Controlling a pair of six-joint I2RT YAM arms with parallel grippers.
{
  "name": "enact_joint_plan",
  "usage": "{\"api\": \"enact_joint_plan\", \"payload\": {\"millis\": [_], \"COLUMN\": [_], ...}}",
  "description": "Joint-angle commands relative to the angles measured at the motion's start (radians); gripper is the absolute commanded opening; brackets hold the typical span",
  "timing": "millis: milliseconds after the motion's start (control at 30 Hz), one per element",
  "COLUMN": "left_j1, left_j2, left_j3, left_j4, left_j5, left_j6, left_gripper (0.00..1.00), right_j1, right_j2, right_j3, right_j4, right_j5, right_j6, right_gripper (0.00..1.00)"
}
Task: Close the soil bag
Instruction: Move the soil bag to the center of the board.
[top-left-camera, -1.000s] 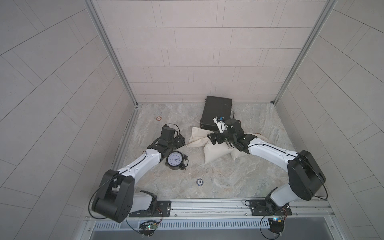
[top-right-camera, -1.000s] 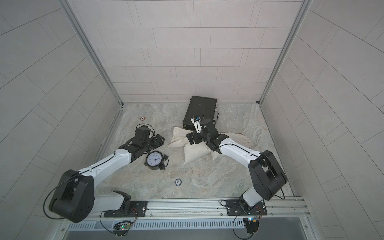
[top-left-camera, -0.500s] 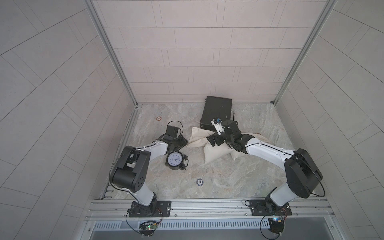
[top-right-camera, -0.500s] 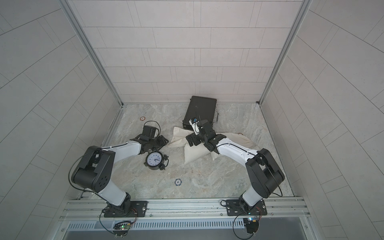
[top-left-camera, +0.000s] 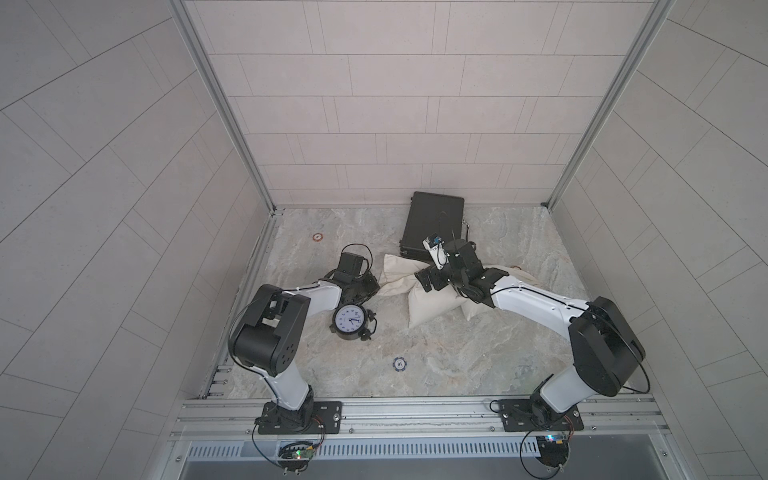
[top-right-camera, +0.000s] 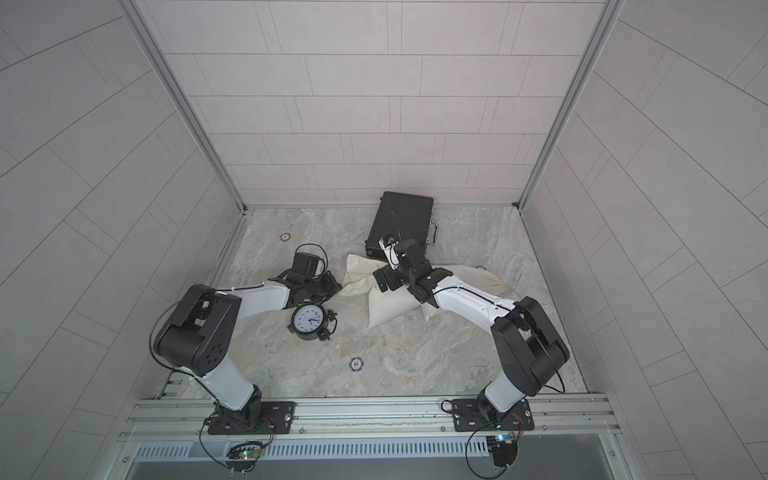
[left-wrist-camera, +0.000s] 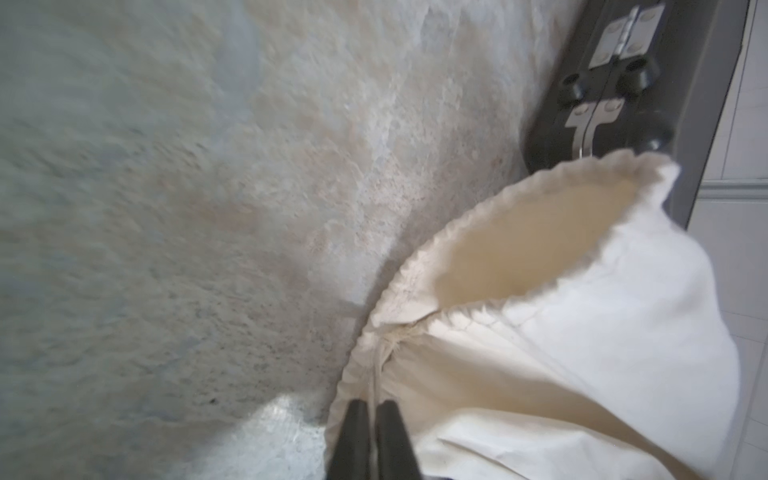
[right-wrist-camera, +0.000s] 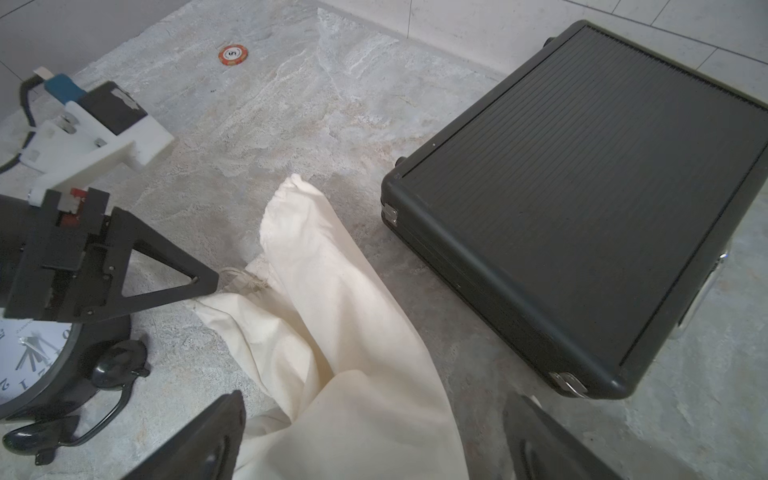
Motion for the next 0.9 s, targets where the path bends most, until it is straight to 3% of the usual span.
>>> {"api": "enact_joint_plan", "payload": {"millis": [0, 167, 433, 633, 867], "left_j1": [-0.008, -0.016, -0.083, -0.094, -0.138], "left_j2": [-0.069, -0.149, -0.218, -0.205, -0.191], "left_j3": [0.002, 0.078, 0.387, 0.558, 0.618], "left_j4": [-0.009, -0.074, -0.252, -0.247, -0.246], "left_j5": [-0.005, -0.011, 0.035, 0.143, 0.187], "left_j6": [0.01, 0.125, 0.435, 0.455, 0.454], "left_gripper": [0.0, 0.0, 0.0, 0.0, 0.0], "right_j1": [0.002, 0.002, 0.002, -0.002, -0.004], "right_j2": [-0.042, -0.086, -0.271, -0.361, -0.292], "right_j3": [-0.009, -0.022, -0.04, -0.034, -0.039], "right_j4": [-0.005, 0.001, 0.069, 0.132, 0.299], "right_j5": [0.023, 0.038, 0.016, -0.059, -0.151], "right_j6": [-0.007, 0.003, -0.009, -0.083, -0.055], "right_gripper": [1.0, 1.0, 1.0, 1.0, 1.0]}}
